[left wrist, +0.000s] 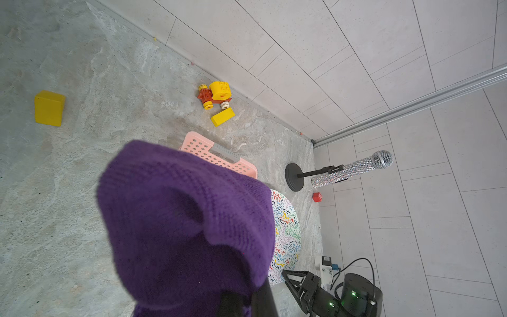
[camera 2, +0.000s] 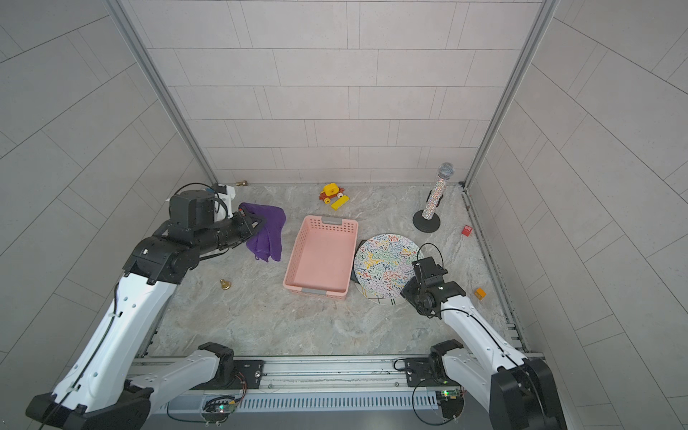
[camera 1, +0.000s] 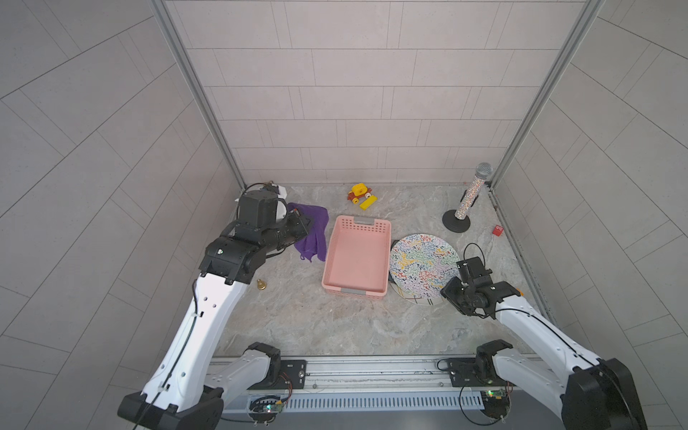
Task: Wipe the wet plate dry
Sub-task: Place the plate on the plate, then place the towel at the center of the board.
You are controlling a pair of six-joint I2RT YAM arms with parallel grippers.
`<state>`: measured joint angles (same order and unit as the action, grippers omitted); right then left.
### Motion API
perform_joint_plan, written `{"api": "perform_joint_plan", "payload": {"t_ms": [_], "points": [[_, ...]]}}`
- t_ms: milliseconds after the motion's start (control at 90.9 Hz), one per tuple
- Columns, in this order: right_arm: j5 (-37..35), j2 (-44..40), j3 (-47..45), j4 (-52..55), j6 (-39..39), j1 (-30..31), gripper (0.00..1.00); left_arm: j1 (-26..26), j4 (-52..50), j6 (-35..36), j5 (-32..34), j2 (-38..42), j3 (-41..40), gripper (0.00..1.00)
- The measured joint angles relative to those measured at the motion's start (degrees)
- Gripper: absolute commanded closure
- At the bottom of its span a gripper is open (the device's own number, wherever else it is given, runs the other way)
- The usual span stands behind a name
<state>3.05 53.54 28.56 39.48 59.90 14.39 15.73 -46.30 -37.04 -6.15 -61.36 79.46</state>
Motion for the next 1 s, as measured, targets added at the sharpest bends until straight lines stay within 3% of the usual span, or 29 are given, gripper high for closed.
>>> {"api": "perform_joint_plan", "payload": {"t_ms": [275,451,671,726,792,836,1002], "points": [[-4.79,-10.97,15.58,9.81,-3.76,-0.02,0.38,-2.93,-0.09,2.38,4.15,-2.6,-1.18,1.0],[-6.67,-10.19,22.71,8.61,-7.52,-0.07,0.36,-6.69,-0.39,4.92,7.15,-14.99,-0.85,0.98],[-6.8,-7.8,23.39,6.86,-9.6,-0.09,0.33,-8.59,-0.7,8.74,7.52,-33.51,-0.13,0.59],[-6.78,-7.67,23.21,6.78,-9.84,-0.17,0.31,-8.61,-0.87,9.53,7.3,-36.06,-0.13,0.42],[-6.84,-7.89,23.06,6.71,-10.05,-0.52,0.3,-8.61,-1.2,10.45,6.93,-37.24,-0.13,0.14],[-6.93,-8.02,22.93,6.54,-10.25,-0.83,0.29,-8.61,-1.51,10.84,6.69,-37.22,-0.07,0.03],[-6.93,-7.37,22.75,5.46,-11.85,-3.1,0.21,-8.61,-2.97,11.39,5.75,-33.35,0.24,0.0]]}}
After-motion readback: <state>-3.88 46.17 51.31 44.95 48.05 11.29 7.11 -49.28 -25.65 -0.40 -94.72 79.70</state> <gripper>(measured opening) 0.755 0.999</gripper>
